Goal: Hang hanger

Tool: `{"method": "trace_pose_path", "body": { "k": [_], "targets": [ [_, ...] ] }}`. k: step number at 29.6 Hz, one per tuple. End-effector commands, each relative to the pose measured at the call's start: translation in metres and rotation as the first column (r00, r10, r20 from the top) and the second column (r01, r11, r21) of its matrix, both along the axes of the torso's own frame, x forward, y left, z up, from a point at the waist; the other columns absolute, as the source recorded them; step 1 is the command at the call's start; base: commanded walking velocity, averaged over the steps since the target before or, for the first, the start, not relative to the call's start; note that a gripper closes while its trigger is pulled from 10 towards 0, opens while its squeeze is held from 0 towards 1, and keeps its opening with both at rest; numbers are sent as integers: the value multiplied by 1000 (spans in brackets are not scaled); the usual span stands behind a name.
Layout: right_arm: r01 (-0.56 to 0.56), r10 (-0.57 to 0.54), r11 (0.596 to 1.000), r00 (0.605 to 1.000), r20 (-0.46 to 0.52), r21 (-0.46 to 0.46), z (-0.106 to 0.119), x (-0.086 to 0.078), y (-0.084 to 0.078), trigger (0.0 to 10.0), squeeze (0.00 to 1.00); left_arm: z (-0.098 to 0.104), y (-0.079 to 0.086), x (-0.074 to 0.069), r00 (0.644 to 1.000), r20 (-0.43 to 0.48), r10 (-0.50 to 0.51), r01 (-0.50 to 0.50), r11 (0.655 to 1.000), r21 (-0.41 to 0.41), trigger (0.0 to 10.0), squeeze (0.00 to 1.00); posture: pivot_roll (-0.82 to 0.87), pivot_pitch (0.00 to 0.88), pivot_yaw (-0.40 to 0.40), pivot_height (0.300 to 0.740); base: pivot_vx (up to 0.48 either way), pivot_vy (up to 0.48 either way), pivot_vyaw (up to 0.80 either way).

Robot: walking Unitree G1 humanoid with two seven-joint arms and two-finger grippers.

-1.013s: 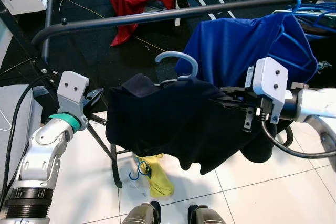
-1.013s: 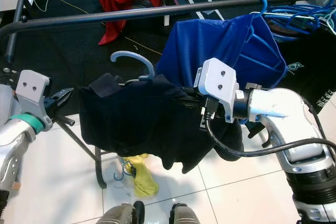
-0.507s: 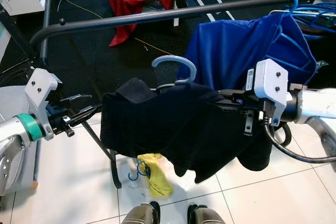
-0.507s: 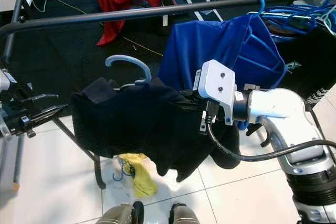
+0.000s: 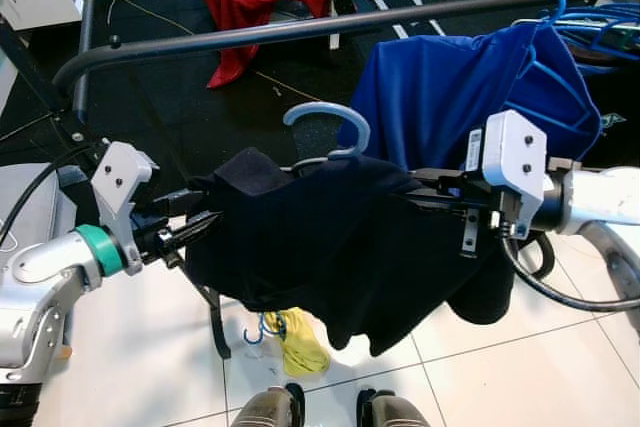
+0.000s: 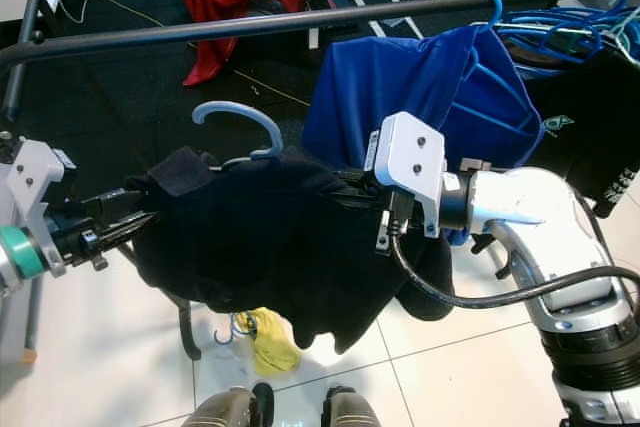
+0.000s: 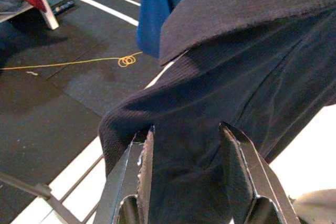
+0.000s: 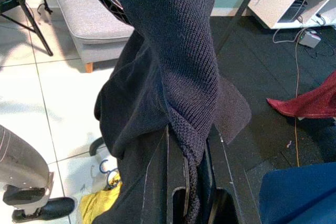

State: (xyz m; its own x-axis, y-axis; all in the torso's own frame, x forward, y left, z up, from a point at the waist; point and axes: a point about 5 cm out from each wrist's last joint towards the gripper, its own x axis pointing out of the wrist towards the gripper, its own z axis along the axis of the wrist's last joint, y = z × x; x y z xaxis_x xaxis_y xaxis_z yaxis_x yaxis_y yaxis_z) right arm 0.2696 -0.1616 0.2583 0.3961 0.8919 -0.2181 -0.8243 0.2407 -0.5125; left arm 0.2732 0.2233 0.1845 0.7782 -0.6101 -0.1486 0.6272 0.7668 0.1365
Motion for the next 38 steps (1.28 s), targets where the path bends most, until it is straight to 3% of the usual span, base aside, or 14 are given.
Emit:
{"method": "trace_pose_path", "body": {
  "k": [1,6,15,32,33,34,37,38],
  "targets": [
    [-32,31,999,999,41,16,10,-3,4,10000,0,-6,6,3,998,-9,56,-56,998,9,10000,0,-47,79,81,740,0,0,0],
    [-22,21,1000,999,47,13,11,-3,2,10000,0,-3,21,9,984,25,175,-175,984,32,10000,0,-45,78,84,740,0,0,0],
    [-11,10,1000,999,46,12,10,-1,0,10000,0,-1,31,9,971,42,237,-239,970,50,10000,0,-43,76,81,740,0,0,0],
    [-13,12,1000,998,55,12,13,0,0,10000,0,-12,8,5,994,-40,102,-103,994,-27,10000,0,-54,69,79,740,0,0,0],
    [-13,13,1000,998,56,12,13,0,0,10000,0,-13,8,6,993,-38,108,-109,994,-28,7608,0,-55,67,79,740,0,0,0],
    [-14,13,1000,998,56,11,13,0,0,10000,0,-13,8,7,992,-32,120,-121,992,-30,1529,0,-56,66,78,740,0,0,0],
    [-14,13,1000,998,56,11,13,0,0,10000,0,-13,8,7,992,-32,120,-121,992,-30,1529,0,-56,66,78,740,0,0,0],
    [-13,13,1000,998,57,10,13,0,0,10000,0,-13,9,9,991,-26,130,-131,991,-34,0,0,-55,64,79,740,0,0,0]
  ]
}}
